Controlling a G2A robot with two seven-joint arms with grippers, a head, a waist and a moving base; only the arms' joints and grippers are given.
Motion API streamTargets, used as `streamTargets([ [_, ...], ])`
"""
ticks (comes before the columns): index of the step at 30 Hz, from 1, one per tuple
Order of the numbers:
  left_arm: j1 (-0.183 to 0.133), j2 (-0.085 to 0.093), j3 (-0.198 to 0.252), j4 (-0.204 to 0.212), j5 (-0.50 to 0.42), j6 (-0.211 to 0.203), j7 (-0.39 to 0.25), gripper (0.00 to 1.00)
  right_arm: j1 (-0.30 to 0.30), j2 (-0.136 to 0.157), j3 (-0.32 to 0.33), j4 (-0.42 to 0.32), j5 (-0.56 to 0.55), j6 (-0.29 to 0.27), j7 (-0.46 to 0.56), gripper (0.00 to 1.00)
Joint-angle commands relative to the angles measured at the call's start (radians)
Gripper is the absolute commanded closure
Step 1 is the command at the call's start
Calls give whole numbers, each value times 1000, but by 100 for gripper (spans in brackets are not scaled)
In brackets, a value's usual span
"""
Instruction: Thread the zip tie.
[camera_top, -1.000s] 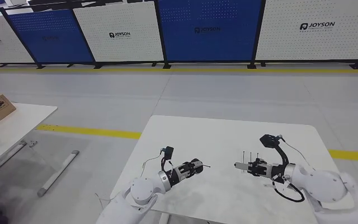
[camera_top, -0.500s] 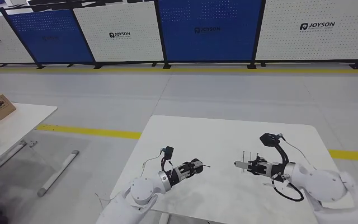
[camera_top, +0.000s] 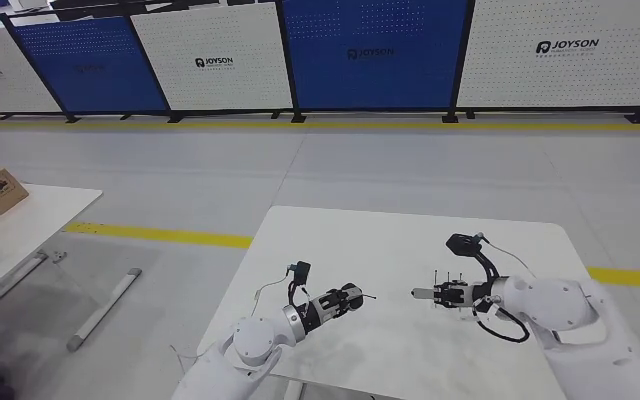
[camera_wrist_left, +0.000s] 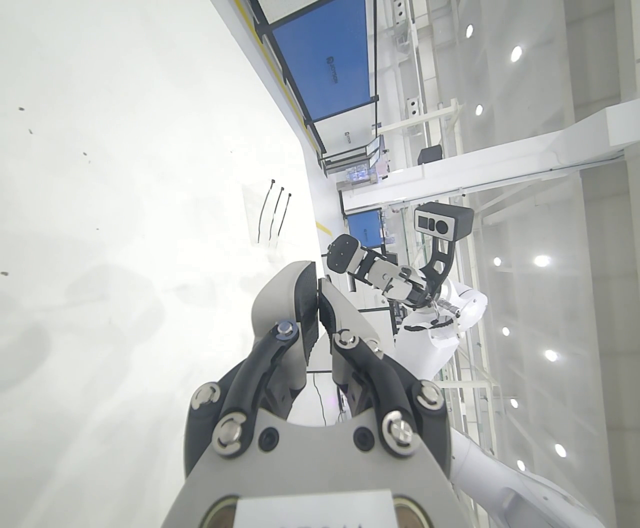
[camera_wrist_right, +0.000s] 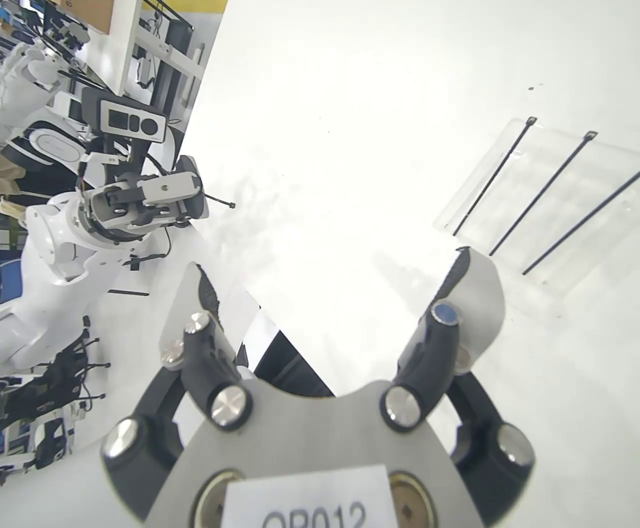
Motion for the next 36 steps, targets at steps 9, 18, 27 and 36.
streamTargets([
  [9, 0, 0, 0, 0, 0, 0, 0, 100, 15, 6, -12, 25, -45, 5, 38, 0],
  [18, 0, 0, 0, 0, 0, 0, 0, 100, 82, 1, -88, 35, -187, 58, 94, 0],
  [27, 0, 0, 0, 0, 0, 0, 0, 100, 79, -1, -87, 51, -181, 69, 55, 0],
  [36, 0, 0, 0, 0, 0, 0, 0, 100, 245, -37, -155, 264, -107, 110, 59, 0],
])
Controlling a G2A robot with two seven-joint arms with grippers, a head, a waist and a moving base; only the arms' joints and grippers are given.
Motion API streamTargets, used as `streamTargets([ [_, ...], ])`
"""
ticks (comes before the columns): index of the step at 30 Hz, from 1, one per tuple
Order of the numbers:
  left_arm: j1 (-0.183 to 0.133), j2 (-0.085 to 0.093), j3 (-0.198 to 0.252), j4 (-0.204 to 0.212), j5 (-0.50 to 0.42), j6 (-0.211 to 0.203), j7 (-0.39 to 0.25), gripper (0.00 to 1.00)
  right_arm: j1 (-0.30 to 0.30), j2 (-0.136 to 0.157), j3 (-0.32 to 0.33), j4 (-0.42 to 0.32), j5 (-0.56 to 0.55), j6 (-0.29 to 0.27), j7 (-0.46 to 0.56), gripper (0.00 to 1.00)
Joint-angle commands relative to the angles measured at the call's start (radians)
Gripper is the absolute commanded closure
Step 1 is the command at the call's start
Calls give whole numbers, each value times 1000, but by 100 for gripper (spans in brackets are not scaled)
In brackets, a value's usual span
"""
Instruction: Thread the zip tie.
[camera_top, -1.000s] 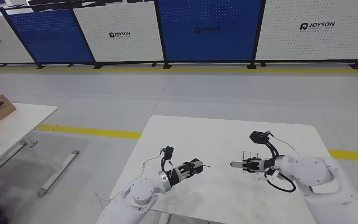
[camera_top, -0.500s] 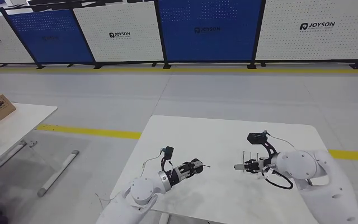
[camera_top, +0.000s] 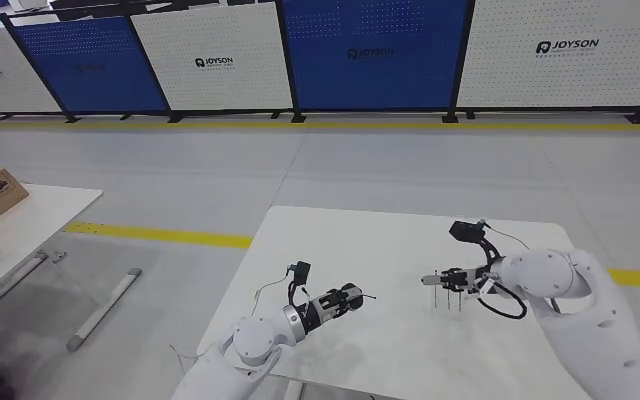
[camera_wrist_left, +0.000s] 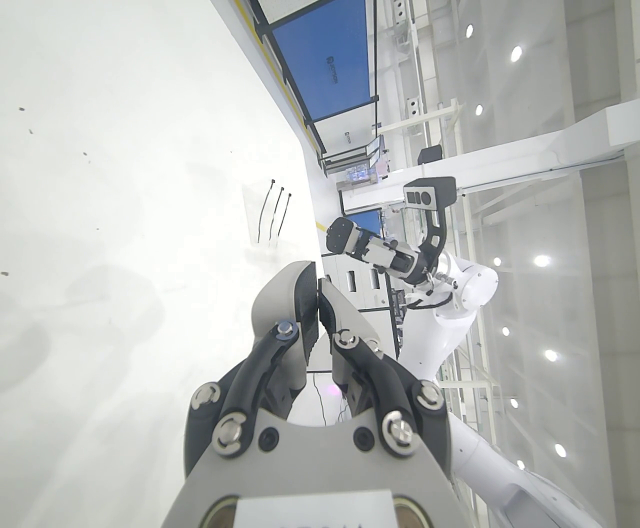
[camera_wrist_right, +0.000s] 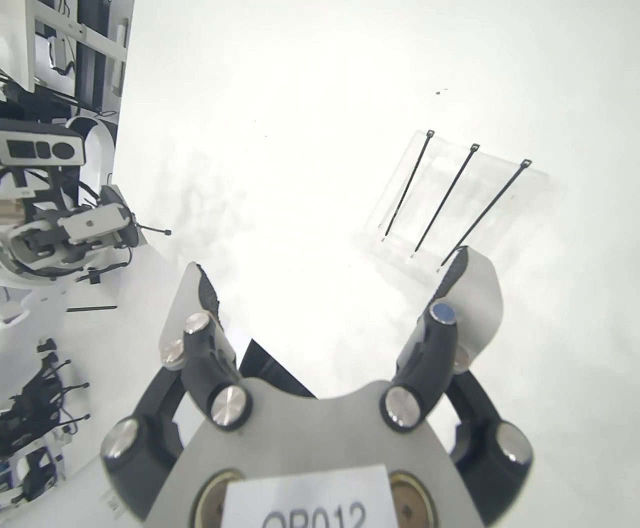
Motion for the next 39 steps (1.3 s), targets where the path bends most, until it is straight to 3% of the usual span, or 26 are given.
streamTargets([
  [1, 0, 0, 0, 0, 0, 0, 0, 100, 41, -15, -45, 55, -6, 27, -2, 0],
  [4, 0, 0, 0, 0, 0, 0, 0, 100, 103, -41, -117, 151, -18, 54, -4, 0],
  [9, 0, 0, 0, 0, 0, 0, 0, 100, 169, -81, -196, 276, 17, 33, 12, 0],
  [19, 0, 0, 0, 0, 0, 0, 0, 100, 169, -81, -196, 276, 17, 33, 12, 0],
  [25, 0, 0, 0, 0, 0, 0, 0, 100, 117, -72, -175, 250, 6, -30, -87, 0],
  [30, 0, 0, 0, 0, 0, 0, 0, 100, 86, -62, -168, 203, -41, -4, -80, 0],
  [39, 0, 0, 0, 0, 0, 0, 0, 100, 88, -61, -168, 203, -44, 5, -63, 0],
])
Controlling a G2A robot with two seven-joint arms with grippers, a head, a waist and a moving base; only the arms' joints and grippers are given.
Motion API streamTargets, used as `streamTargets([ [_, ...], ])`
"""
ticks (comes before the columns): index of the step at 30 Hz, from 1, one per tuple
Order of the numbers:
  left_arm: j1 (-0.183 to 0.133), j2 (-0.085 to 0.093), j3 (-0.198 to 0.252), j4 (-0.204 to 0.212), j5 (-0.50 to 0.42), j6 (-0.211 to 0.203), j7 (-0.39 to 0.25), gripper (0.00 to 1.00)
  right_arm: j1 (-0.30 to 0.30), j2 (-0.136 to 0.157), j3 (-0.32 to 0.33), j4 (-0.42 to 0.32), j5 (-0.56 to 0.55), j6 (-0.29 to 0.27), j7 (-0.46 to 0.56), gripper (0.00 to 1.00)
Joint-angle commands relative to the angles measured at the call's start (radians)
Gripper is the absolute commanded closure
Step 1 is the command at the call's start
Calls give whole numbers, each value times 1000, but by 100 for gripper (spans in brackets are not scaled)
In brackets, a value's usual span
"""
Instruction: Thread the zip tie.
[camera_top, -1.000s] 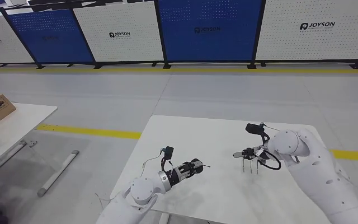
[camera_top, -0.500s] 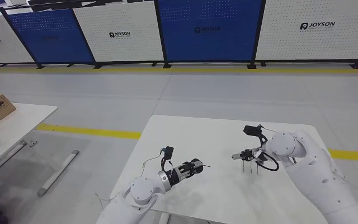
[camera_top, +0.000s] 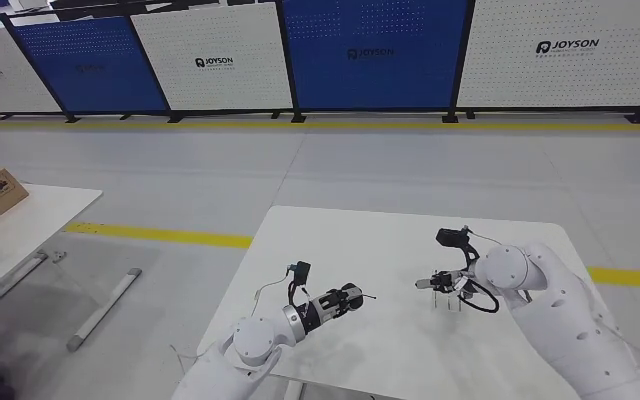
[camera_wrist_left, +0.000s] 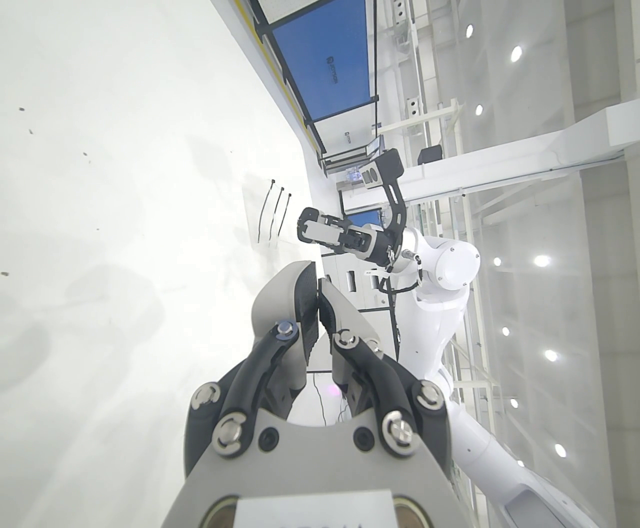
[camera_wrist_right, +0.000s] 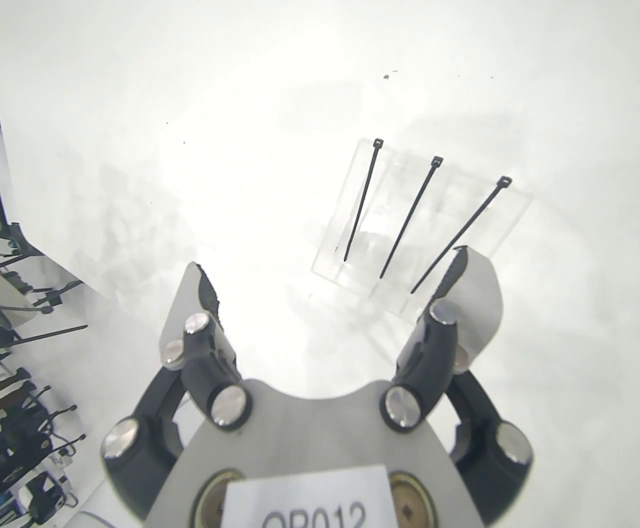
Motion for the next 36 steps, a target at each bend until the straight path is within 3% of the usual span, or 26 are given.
streamTargets([
  [1, 0, 0, 0, 0, 0, 0, 0, 100, 0, 0, 0, 0, 0, 0, 0, 0],
  [3, 0, 0, 0, 0, 0, 0, 0, 100, -14, 1, 2, -1, 1, -20, -21, 0],
  [10, 0, 0, 0, 0, 0, 0, 0, 100, -11, 0, 18, -9, -6, 28, -43, 0],
  [25, 0, 0, 0, 0, 0, 0, 0, 100, -25, 0, 28, -6, -8, 29, -65, 0],
  [26, 0, 0, 0, 0, 0, 0, 0, 100, -25, -1, 29, -6, -9, 31, -63, 2],
  [27, 0, 0, 0, 0, 0, 0, 0, 100, -25, -1, 29, -6, -9, 32, -63, 13],
  [29, 0, 0, 0, 0, 0, 0, 0, 100, -25, -2, 33, -6, -7, 38, -64, 48],
  [30, 0, 0, 0, 0, 0, 0, 0, 100, -25, -2, 34, -4, -6, 40, -62, 60],
  [36, 0, 0, 0, 0, 0, 0, 0, 100, -14, -6, 31, 15, -14, 66, -41, 64],
])
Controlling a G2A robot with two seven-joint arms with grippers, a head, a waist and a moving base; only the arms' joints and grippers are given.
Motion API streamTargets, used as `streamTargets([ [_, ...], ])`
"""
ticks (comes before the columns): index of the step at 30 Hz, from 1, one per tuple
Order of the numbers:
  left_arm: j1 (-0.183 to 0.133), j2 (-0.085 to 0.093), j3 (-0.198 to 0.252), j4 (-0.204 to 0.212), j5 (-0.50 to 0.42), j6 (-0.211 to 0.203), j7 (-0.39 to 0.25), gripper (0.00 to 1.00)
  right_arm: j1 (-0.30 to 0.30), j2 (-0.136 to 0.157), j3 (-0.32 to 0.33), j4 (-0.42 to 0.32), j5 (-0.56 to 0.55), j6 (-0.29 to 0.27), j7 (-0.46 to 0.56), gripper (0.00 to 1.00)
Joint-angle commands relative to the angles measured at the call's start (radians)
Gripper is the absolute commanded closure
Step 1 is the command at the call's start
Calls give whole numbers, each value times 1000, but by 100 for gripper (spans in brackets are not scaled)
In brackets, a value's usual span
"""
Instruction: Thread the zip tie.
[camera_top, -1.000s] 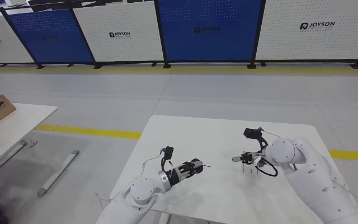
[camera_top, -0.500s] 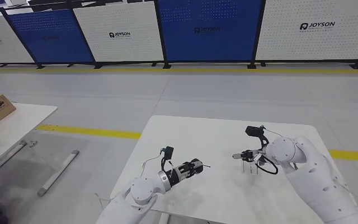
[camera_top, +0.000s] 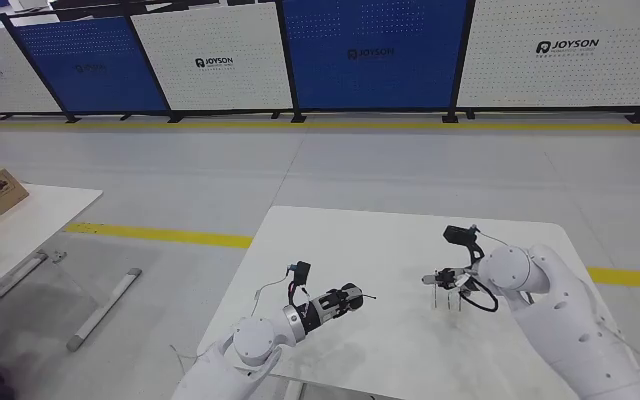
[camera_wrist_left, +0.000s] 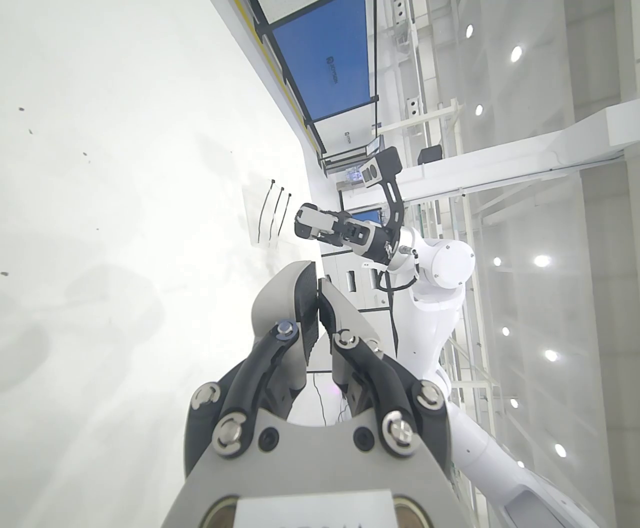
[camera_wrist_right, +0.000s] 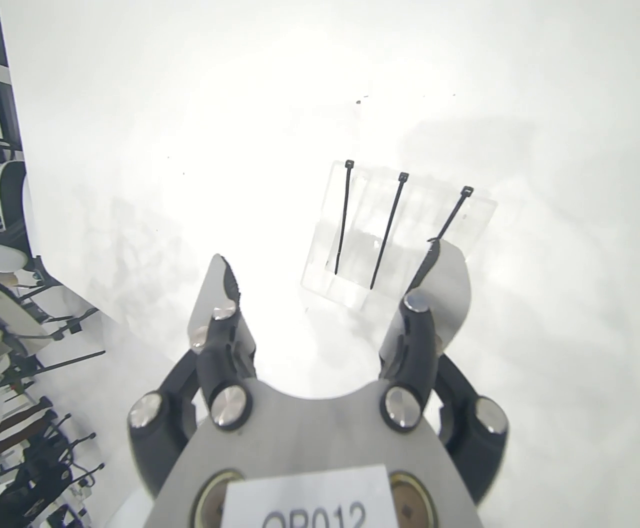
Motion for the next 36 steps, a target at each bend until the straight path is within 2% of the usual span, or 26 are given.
streamTargets([
  [1, 0, 0, 0, 0, 0, 0, 0, 100, 5, -2, -2, 9, -2, 9, 5, 62],
  [9, 0, 0, 0, 0, 0, 0, 0, 100, 19, -12, -14, 36, -17, 52, 2, 56],
  [15, 0, 0, 0, 0, 0, 0, 0, 100, 22, -14, -14, 43, -37, 84, 0, 60],
  [16, 0, 0, 0, 0, 0, 0, 0, 100, 25, -16, -16, 51, -38, 87, 3, 64],
  [21, 0, 0, 0, 0, 0, 0, 0, 100, 46, -30, -37, 99, -35, 96, 2, 66],
  [25, 0, 0, 0, 0, 0, 0, 0, 100, 63, -44, -56, 133, -37, 111, -2, 62],
  [36, 0, 0, 0, 0, 0, 0, 0, 100, 92, -74, -87, 195, -38, 112, -17, 65],
])
